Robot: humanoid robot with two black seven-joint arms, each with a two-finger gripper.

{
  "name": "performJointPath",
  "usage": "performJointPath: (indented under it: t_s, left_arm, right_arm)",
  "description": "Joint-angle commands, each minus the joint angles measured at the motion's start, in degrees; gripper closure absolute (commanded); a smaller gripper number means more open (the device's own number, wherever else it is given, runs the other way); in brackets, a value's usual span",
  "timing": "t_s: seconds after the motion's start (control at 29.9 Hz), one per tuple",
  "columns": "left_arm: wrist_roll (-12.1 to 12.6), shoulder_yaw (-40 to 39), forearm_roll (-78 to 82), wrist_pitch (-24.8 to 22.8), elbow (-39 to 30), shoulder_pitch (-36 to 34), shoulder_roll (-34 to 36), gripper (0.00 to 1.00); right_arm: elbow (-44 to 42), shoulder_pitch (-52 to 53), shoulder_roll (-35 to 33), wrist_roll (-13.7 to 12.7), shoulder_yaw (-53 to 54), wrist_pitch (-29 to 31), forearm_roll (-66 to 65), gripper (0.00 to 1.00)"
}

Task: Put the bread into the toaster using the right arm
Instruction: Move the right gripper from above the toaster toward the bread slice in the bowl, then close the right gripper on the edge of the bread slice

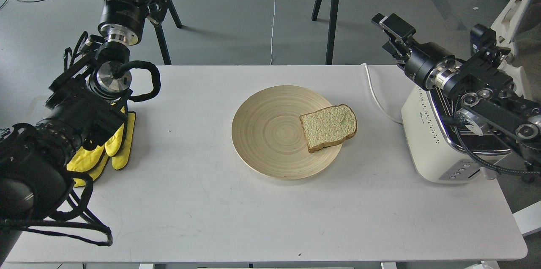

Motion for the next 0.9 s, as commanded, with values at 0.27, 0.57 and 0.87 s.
performJointPath:
  t_s: [0.27,0.57,0.87]
  left_arm:
    - [0.2,0.1,0.0,0.0,0.0,-0.1,0.0,0.0]
    - [0.2,0.1,0.0,0.0,0.0,0.0,0.0,0.0]
    - [0.0,0.1,0.0,0.0,0.0,0.0,0.0,0.0]
  right_arm:
    - [-5.9,-0.4,6.7,-4.5,-12.8,-4.1,-2.1,0.2]
    - [-11.3,-2.7,11.7,-5.1,-13.7,-4.1,-2.1,0.23]
    - [-14.5,-4.0,13.8,-5.1,-13.7,-3.9,-2.1,0.24]
